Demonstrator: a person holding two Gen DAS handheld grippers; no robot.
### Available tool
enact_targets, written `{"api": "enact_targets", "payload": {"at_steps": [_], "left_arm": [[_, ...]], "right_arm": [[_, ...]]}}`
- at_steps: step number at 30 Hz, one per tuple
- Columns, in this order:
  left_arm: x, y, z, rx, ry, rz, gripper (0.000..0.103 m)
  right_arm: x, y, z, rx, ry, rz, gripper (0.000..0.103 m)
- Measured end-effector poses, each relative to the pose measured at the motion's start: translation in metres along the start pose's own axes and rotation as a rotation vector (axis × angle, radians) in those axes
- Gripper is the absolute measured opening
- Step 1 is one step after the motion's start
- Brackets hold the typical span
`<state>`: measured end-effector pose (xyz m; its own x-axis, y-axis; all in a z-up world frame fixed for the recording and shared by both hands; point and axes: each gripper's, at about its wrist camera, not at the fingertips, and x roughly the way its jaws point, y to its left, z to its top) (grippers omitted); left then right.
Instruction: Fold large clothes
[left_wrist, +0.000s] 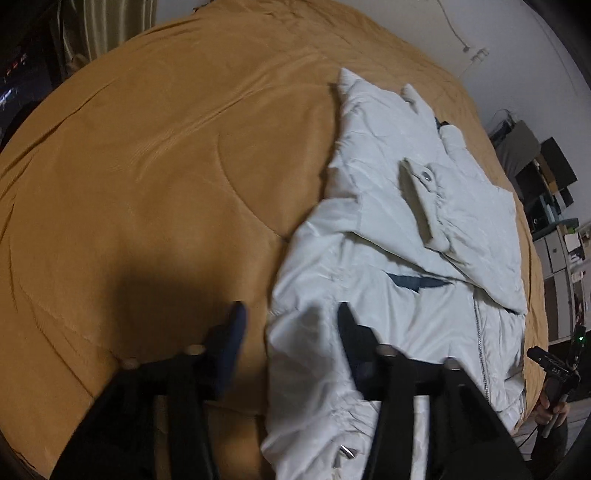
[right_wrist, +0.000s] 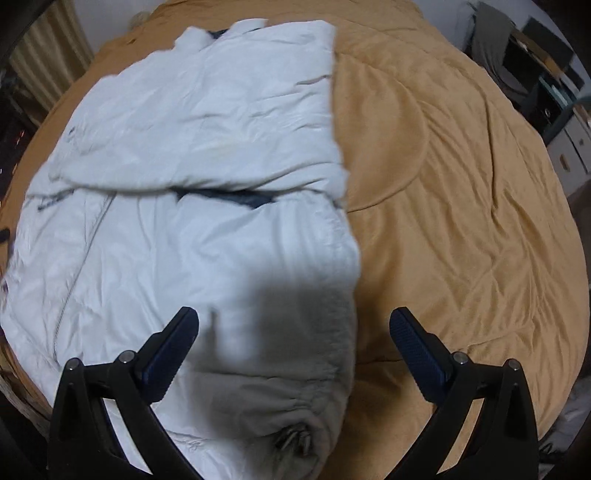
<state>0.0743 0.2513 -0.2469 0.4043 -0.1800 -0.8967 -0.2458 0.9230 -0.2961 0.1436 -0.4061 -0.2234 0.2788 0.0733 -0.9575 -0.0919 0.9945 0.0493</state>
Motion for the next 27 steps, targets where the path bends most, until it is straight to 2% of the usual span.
{"api": "enact_targets", "payload": {"at_steps": [1,3,5,7,9,12,13,15,17,18,20,21,23,25,26,27], "left_arm": [[0.003,0.009,0.009,-0.019,-0.009,-0.014,0.082],[0.012,0.019,0.023,-0.059,0.015,-0.060,0.082],[0.026,0.020,0.037,-0.088,0.032,-0.118,0.082],[0.044,0.010,0.051,-0.078,0.067,-0.224,0.082],[0.064,0.003,0.058,-0.073,0.135,-0.340,0.082],[0.096,0.002,0.057,-0.073,0.234,-0.374,0.082],[0.100,0.000,0.053,-0.064,0.243,-0.376,0.083],[0.093,-0.004,0.043,-0.023,0.215,-0.402,0.087],[0.089,-0.007,0.029,0.001,0.235,-0.464,0.087],[0.087,-0.010,0.020,0.012,0.252,-0.485,0.088],[0.084,-0.016,-0.001,0.043,0.306,-0.534,0.088],[0.082,-0.018,-0.013,0.059,0.327,-0.560,0.088],[0.078,-0.019,-0.031,0.067,0.341,-0.598,0.088],[0.072,-0.019,-0.045,0.072,0.335,-0.630,0.088],[0.070,-0.020,-0.049,0.080,0.327,-0.615,0.087],[0.070,-0.022,-0.050,0.082,0.319,-0.591,0.086]], "right_arm": [[0.003,-0.013,0.007,0.055,0.015,0.029,0.103],[0.010,-0.035,0.020,0.144,0.048,0.065,0.103],[0.018,-0.044,0.030,0.164,0.061,0.110,0.103],[0.029,-0.048,0.042,0.175,0.075,0.142,0.103],[0.042,-0.053,0.057,0.192,0.087,0.214,0.103],[0.063,-0.053,0.063,0.214,0.128,0.346,0.103],[0.073,-0.055,0.065,0.221,0.158,0.378,0.103],[0.084,-0.053,0.055,0.209,0.204,0.399,0.103],[0.076,-0.045,0.035,0.162,0.198,0.416,0.103],[0.070,-0.042,0.026,0.145,0.199,0.454,0.103],[0.061,-0.032,0.008,0.138,0.224,0.593,0.103],[0.057,-0.028,0.000,0.125,0.224,0.619,0.103],[0.050,-0.023,-0.016,0.087,0.211,0.604,0.103],[0.048,-0.017,-0.034,0.070,0.245,0.636,0.103],[0.047,-0.013,-0.040,0.055,0.256,0.650,0.100],[0.044,-0.010,-0.046,0.031,0.248,0.636,0.091]]}}
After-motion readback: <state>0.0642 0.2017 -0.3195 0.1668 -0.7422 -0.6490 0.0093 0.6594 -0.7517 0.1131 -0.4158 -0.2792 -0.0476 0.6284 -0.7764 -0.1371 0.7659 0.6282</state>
